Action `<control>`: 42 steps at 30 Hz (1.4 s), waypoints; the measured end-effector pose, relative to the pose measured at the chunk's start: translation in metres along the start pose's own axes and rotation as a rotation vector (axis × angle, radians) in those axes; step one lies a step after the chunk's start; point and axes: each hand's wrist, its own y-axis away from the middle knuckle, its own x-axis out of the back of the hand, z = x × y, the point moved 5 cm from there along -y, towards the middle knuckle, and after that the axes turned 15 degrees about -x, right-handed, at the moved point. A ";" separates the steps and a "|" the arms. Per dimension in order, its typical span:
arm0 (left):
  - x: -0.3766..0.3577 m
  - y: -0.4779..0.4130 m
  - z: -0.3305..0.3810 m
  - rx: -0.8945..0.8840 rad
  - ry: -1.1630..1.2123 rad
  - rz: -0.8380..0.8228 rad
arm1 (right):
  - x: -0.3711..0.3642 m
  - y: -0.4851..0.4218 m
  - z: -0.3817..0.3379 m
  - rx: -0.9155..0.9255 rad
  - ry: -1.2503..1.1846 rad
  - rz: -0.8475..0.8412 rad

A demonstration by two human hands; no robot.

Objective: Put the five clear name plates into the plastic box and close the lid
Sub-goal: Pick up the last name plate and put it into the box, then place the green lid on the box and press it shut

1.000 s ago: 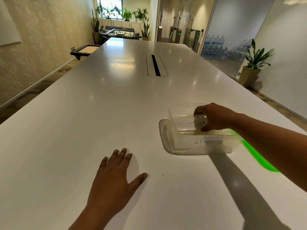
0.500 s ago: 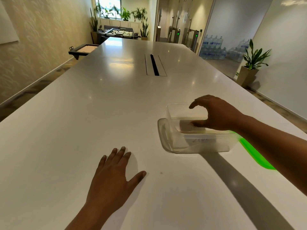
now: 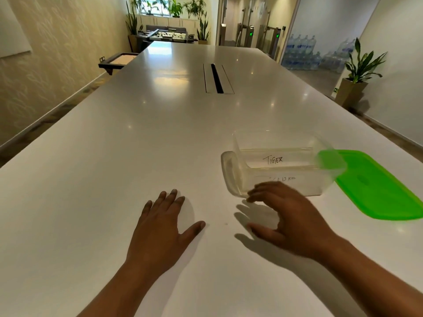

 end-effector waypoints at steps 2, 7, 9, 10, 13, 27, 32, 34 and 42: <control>0.001 0.000 0.001 0.001 0.003 0.002 | -0.013 0.009 0.010 -0.095 -0.013 -0.073; 0.003 0.001 0.002 0.008 0.003 0.002 | -0.037 0.023 0.028 -0.185 0.031 -0.190; 0.003 0.000 0.003 0.012 -0.003 -0.006 | -0.043 0.027 0.030 -0.184 0.043 -0.213; 0.003 0.000 0.003 0.013 -0.009 -0.010 | -0.045 0.029 0.030 -0.178 0.056 -0.217; 0.003 0.000 0.002 0.020 -0.003 -0.014 | -0.047 0.031 0.030 -0.158 0.074 -0.216; 0.006 -0.001 0.008 0.062 -0.019 -0.024 | -0.052 0.032 0.034 -0.077 0.037 -0.184; 0.006 0.000 0.007 0.069 -0.023 -0.015 | -0.054 0.032 0.037 -0.072 0.014 -0.202; 0.007 0.000 0.006 0.077 -0.016 -0.008 | -0.052 0.032 0.036 -0.077 -0.018 -0.191; 0.011 -0.013 0.014 0.048 0.052 0.052 | -0.008 0.031 0.045 -0.238 -0.340 -0.054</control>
